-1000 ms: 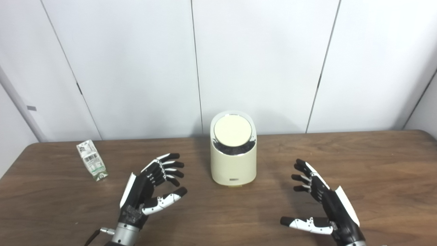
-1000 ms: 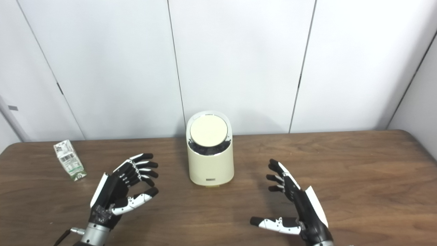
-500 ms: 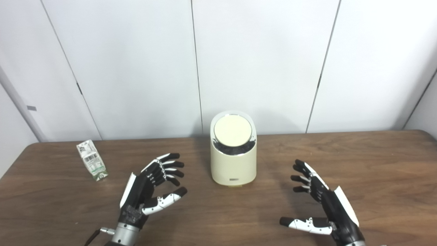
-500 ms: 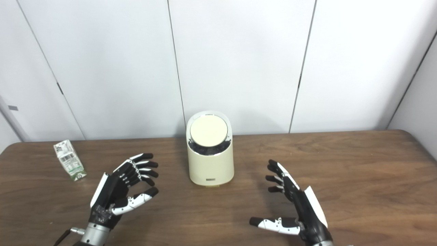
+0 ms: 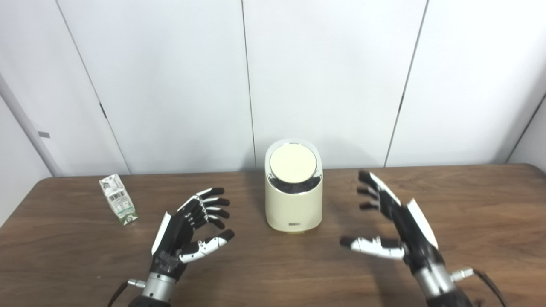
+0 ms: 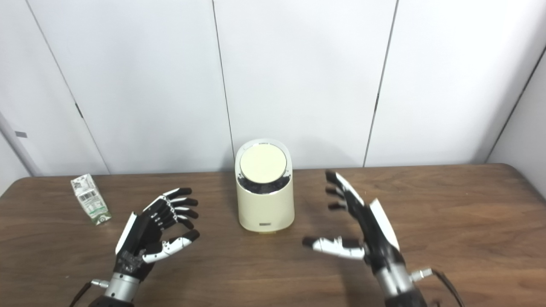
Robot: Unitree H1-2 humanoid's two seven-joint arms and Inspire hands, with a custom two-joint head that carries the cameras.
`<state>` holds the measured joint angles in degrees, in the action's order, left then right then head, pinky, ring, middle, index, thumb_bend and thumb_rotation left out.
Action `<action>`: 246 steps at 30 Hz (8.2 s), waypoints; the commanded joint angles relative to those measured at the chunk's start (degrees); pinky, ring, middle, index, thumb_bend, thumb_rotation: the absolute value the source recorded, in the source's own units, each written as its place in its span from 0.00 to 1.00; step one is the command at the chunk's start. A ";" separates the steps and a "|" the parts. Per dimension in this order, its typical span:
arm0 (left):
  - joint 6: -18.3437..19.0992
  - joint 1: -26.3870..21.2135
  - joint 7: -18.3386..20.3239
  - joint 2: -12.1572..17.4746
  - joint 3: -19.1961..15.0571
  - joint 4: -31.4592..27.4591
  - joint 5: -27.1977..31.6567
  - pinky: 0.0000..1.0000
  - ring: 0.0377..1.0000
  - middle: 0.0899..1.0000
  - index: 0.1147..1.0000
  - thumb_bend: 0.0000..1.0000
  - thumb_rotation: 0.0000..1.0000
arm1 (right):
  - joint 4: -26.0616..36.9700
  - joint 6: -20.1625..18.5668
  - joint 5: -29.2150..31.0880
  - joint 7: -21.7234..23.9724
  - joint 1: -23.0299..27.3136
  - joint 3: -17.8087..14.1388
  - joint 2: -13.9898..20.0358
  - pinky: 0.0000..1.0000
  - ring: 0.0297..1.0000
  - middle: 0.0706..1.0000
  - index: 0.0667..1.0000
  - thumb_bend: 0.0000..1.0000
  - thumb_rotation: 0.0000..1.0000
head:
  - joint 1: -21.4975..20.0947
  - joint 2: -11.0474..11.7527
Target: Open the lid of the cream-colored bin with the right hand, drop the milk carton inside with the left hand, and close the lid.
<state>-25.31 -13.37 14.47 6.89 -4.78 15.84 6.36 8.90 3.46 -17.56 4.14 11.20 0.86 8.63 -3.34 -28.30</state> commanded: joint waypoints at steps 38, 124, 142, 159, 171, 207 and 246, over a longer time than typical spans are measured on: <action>-1.61 0.90 0.87 -2.14 -0.30 4.11 -1.69 0.51 0.60 0.67 0.76 0.65 0.01 | -14.54 -21.61 -14.79 1.32 33.53 10.87 2.77 0.76 0.92 0.98 1.00 0.84 0.40 | 0.75 0.35; -1.58 1.94 1.82 -2.36 0.99 1.86 -0.61 0.49 0.60 0.67 0.77 0.65 0.01 | -0.08 -8.01 -2.66 -0.38 8.43 2.40 5.77 0.77 0.89 0.95 0.95 0.81 0.48 | 1.68 -1.83; -1.58 2.36 1.01 -2.55 1.03 0.84 -1.52 0.49 0.59 0.66 0.76 0.65 0.02 | -4.62 6.17 8.21 -0.12 -1.19 0.28 4.94 0.80 0.90 0.95 0.96 0.83 0.32 | 2.30 -2.01; -1.55 4.17 0.56 -2.17 0.98 -1.55 -0.98 0.49 0.59 0.67 0.76 0.66 0.05 | -6.59 11.31 7.86 -2.02 -5.66 0.18 1.81 0.83 0.92 0.97 0.97 0.82 0.38 | 5.36 -1.89; -0.56 4.42 -4.85 2.62 -1.33 -12.99 -7.82 0.45 0.53 0.66 0.74 0.69 0.04 | -8.57 14.49 12.55 -0.50 -6.08 -1.69 4.03 0.91 0.94 0.98 0.97 0.81 0.28 | 18.17 0.93; 6.51 -10.06 -14.43 26.79 -12.41 -3.20 -16.61 0.73 0.80 0.82 0.80 0.95 0.18 | -6.50 13.53 13.31 1.48 -5.52 -3.01 4.49 0.63 0.81 0.89 0.87 0.89 0.38 | 26.29 5.74; -1.49 -13.91 -20.49 22.40 -7.44 23.57 -11.69 0.71 0.79 0.83 0.89 1.00 0.27 | -5.79 12.05 13.93 2.29 -6.11 -3.47 5.39 0.57 0.74 0.86 0.84 0.96 0.45 | 26.25 4.38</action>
<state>-24.36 -25.11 -4.28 27.98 -12.22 39.94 -4.94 1.21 14.29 -4.12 6.56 4.12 -2.27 13.25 22.94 -23.82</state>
